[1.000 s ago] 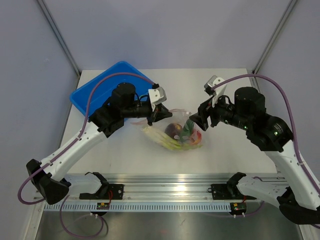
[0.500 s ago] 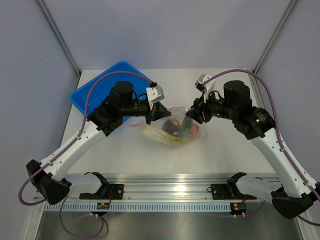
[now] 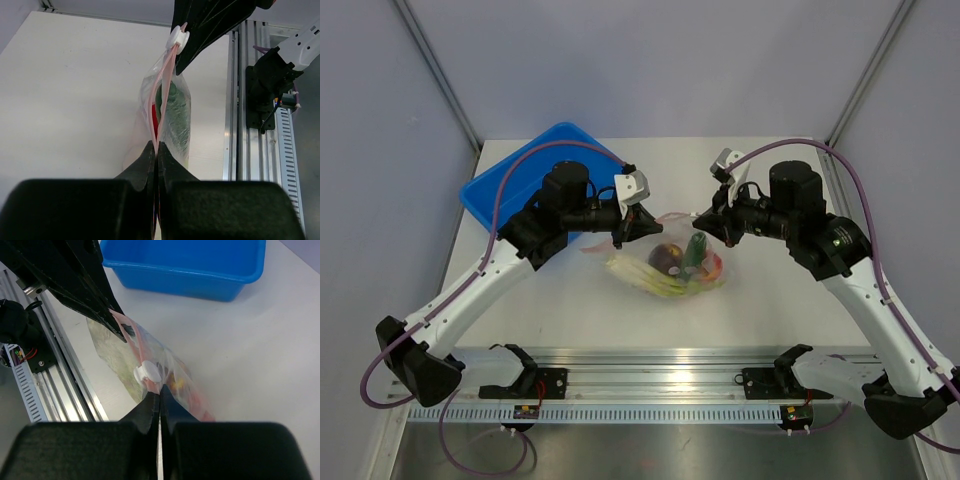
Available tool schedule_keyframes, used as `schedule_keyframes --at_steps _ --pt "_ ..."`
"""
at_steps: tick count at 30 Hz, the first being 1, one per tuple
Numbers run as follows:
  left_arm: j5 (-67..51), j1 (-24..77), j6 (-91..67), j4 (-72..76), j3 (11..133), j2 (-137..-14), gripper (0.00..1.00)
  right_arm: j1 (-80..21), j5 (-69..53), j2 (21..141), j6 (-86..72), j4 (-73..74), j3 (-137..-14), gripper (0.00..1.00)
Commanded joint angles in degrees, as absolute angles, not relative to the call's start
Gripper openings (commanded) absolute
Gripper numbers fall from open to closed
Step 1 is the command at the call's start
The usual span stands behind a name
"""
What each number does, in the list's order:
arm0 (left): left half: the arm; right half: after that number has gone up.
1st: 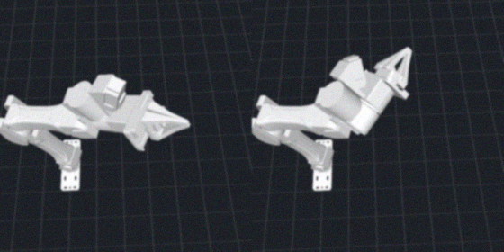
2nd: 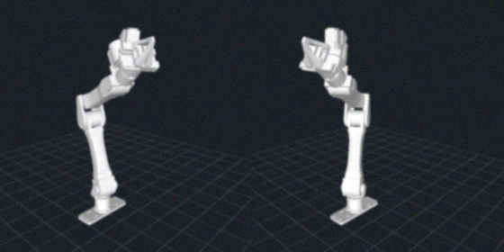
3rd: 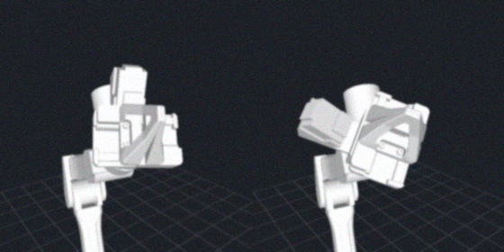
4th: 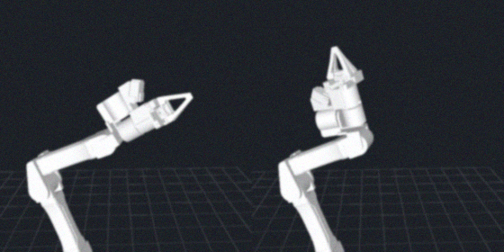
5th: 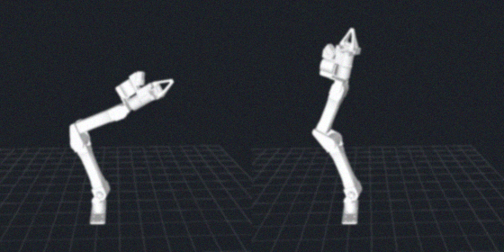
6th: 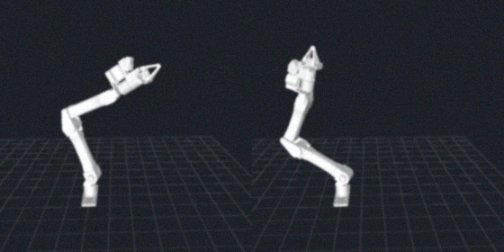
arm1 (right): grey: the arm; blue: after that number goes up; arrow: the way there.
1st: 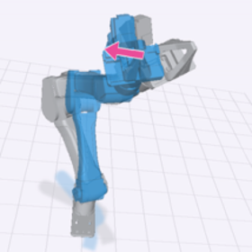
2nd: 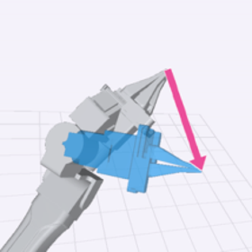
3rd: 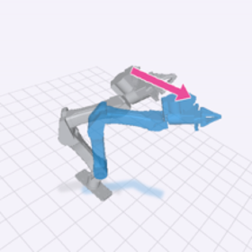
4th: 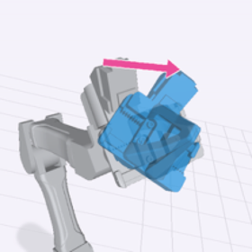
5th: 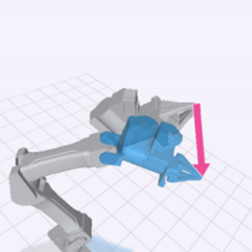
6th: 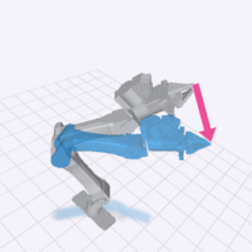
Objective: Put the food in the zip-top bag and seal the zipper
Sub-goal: Pick up the zipper food storage bag at the center of the board.
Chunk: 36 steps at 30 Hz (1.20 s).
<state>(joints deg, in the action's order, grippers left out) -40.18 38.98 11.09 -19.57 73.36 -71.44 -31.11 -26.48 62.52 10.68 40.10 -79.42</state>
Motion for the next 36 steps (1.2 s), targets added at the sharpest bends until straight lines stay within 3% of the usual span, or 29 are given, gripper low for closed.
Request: schedule_keyframes --at_steps 1,2,3,4,6,12,16,22,27,32,36 --pt "-42.19 38.76 11.6 -15.73 76.37 -71.37 0.0 -31.03 -28.21 60.12 10.37 35.77 -79.45 0.0" --pt "-42.1 38.76 11.69 -16.86 76.9 -71.63 0.15 -31.03 -28.56 60.03 10.46 35.77 -79.54 0.0" --pt "-42.1 38.76 12.21 -17.57 78.47 -72.24 0.51 -31.03 -28.83 60.03 10.46 35.77 -79.63 0.0" --pt "-41.93 38.76 12.56 -18.27 79.1 -72.51 0.69 -30.94 -29.26 60.29 10.46 36.12 -79.8 0.0" --pt "-42.01 38.76 13.35 -19.07 80.76 -73.12 0.87 -30.94 -30.58 60.56 10.37 36.12 -79.98 0.0" --pt "-46.31 38.76 12.48 -18.1 86.12 -76.72 0.81 -30.94 -31.73 61.26 9.76 35.86 -80.24 0.0" --pt "-50.61 38.93 11.6 -18.46 89.99 -80.32 0.69 -30.94 -31.99 61.79 9.49 35.86 -80.59 0.0" --pt "-51.94 40.34 10.28 -15.12 88.68 -80.42 0.57 -30.94 -32.87 62.49 9.32 35.77 -80.86 0.0" --pt "-53.35 41.13 10.2 -14.5 87.89 -80.77 0.56 -30.94 -33.31 63.02 9.4 35.6 -81.3 0.0" --pt "-53.79 41.66 10.46 -14.94 87.89 -81.47 0.41 -31.03 -33.57 63.37 9.32 35.33 -81.47 0.0" --pt "-54.23 41.75 10.81 -15.47 87.72 -81.56 0.38 -31.03 -33.57 63.28 9.32 35.33 -81.47 0.0"
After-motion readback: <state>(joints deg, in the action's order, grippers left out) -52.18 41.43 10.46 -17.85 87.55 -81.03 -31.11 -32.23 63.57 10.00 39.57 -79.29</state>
